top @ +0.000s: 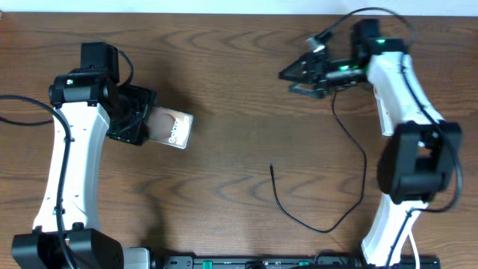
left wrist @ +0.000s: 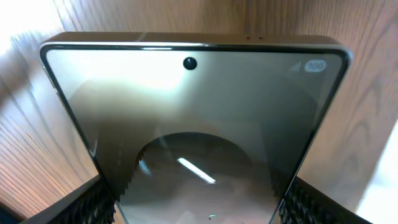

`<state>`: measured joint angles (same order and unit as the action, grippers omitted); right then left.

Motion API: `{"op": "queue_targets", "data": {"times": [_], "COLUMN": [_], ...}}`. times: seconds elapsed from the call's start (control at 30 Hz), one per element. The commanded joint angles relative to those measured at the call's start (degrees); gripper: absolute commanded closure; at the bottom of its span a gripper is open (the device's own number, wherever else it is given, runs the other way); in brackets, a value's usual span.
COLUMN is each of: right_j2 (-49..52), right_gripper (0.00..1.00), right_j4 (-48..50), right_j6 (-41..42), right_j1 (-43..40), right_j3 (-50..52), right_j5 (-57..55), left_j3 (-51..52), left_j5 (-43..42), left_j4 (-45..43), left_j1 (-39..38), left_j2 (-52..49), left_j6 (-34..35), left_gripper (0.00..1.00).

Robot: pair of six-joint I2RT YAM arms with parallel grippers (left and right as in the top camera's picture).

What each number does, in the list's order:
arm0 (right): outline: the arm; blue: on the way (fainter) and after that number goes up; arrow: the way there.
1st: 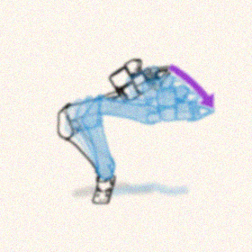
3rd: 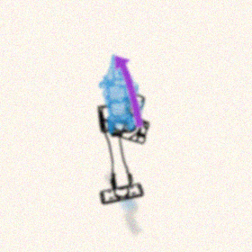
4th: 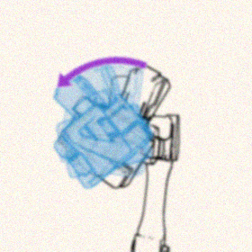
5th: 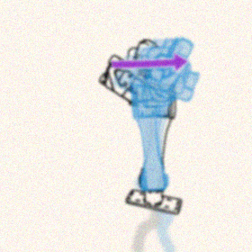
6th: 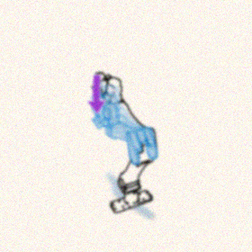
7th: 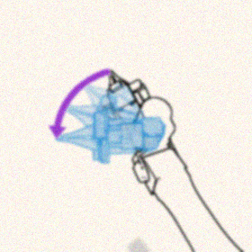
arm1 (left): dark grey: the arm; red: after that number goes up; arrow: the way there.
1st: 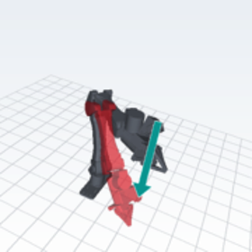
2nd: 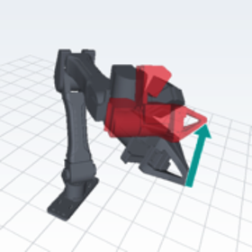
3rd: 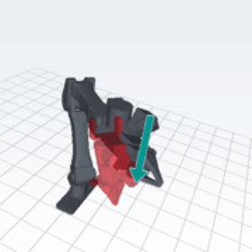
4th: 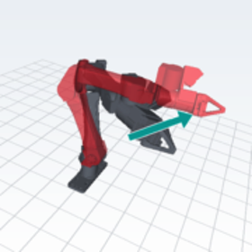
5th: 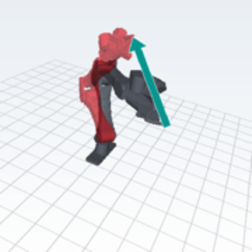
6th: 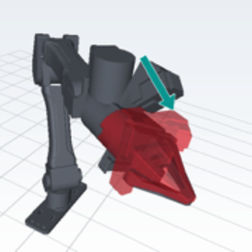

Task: Plug charger to phone and switch on socket
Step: 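Swing the right gripper toward the phone held by the left gripper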

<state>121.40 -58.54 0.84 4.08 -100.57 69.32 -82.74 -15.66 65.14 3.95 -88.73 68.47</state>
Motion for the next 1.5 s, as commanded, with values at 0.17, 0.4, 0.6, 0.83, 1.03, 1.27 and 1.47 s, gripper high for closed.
{"op": "queue_targets", "data": {"times": [0.17,0.4,0.6,0.83,1.03,1.27,1.47], "right_j2": [1.3,1.4,1.4,1.4,1.4,1.4,1.4], "right_gripper": [0.01,0.01,0.01,0.01,0.01,0.01,0.01], "right_j4": [12.3,17.4,17.8,23.8,33.0,39.7,39.9], "right_j6": [0.0,2.4,3.8,19.5,33.9,37.9,37.7], "right_j1": [9.5,14.1,15.8,17.3,18.8,20.7,21.1], "right_j3": [-1.0,-1.0,-1.0,-1.0,-1.0,-1.0,-1.0], "right_j5": [5.6,5.7,5.6,5.7,5.6,3.7,2.8], "left_j3": [-0.5,-0.5,-0.5,-0.5,-0.5,-0.5,-0.5], "left_j5": [-7.1,-11.0,-11.8,-12.2,-12.7,-18.3,-20.4], "left_j4": [-0.1,-1.4,-2.8,-8.6,-9.2,-12.7,-13.0], "left_j1": [-0.2,-0.2,-0.6,-1.8,-2.1,-2.1,-2.1], "left_j2": [-0.1,-3.7,-5.5,-5.5,-5.5,-5.5,-5.5], "left_j6": [15.4,15.9,16.3,17.1,21.2,26.6,32.0], "left_gripper": [0.93,0.92,0.93,0.93,0.93,0.93,0.93]}}
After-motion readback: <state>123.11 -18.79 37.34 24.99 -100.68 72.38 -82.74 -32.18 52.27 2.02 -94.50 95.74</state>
